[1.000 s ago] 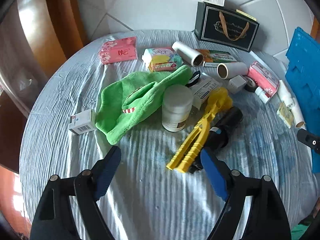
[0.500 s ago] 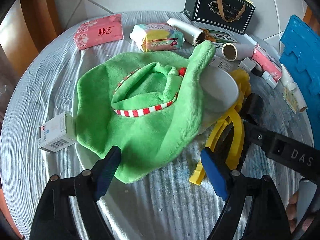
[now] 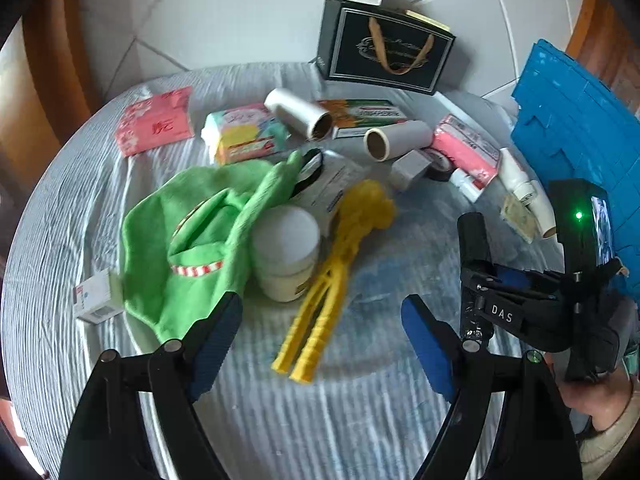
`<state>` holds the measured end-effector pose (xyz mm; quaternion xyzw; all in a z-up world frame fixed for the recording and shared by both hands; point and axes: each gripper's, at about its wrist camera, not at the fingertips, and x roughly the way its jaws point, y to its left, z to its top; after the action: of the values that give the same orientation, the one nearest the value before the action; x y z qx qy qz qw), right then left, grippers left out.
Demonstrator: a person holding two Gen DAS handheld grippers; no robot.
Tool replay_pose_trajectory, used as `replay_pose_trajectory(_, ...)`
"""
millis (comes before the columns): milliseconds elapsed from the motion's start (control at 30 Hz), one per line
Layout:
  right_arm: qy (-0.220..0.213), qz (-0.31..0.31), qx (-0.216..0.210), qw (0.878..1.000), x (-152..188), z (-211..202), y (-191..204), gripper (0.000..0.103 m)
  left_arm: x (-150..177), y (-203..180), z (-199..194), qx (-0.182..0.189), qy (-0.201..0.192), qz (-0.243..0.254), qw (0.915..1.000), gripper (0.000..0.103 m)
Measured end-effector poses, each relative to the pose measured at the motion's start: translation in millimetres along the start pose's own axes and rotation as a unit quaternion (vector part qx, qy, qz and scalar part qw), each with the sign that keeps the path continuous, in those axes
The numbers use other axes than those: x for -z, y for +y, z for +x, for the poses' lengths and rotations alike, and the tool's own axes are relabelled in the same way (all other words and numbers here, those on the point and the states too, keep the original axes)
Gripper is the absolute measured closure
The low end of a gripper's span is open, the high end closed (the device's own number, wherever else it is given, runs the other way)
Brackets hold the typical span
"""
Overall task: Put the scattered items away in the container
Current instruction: 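Grasp the black rolled bag with the right gripper while the left tool approaches the yellow duck clip, then close the left gripper on the yellow duck-shaped clip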
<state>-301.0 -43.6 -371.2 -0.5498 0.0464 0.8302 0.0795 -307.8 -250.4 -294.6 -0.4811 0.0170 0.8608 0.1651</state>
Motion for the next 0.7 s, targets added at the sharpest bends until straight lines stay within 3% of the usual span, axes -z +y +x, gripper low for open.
replay_pose_trajectory(200, -0.002, 0.013, -0.037, 0.999, -4, 1, -33, 0.072, -39, -56, 49, -0.012, 0.015, 0.051, 0.9985, 0.021)
replay_pose_trajectory(267, 0.001, 0.022, -0.051, 0.998, -6, 3, -34, 0.071, -45, -60, 76, -0.031, 0.042, 0.058, 0.9969, 0.021)
replay_pose_trajectory(367, 0.007, 0.034, -0.065, 0.997, -10, 7, -35, 0.06, -46, -60, 103, -0.072, 0.064, 0.08, 0.9921, 0.021)
replay_pose_trajectory(600, 0.02, 0.047, -0.069, 0.996, -17, 24, -29, 0.059, -57, -69, 133, -0.118, 0.086, 0.122, 0.9816, 0.021)
replay_pose_trajectory(667, 0.021, 0.043, -0.065, 0.997, -18, 24, -28, 0.06, -61, -76, 134, -0.114, 0.091, 0.129, 0.9808, 0.03)
replay_pose_trajectory(700, 0.022, 0.04, -0.063, 0.997, -17, 24, -27, 0.064, -61, -81, 131, -0.105, 0.091, 0.131, 0.9816, 0.04)
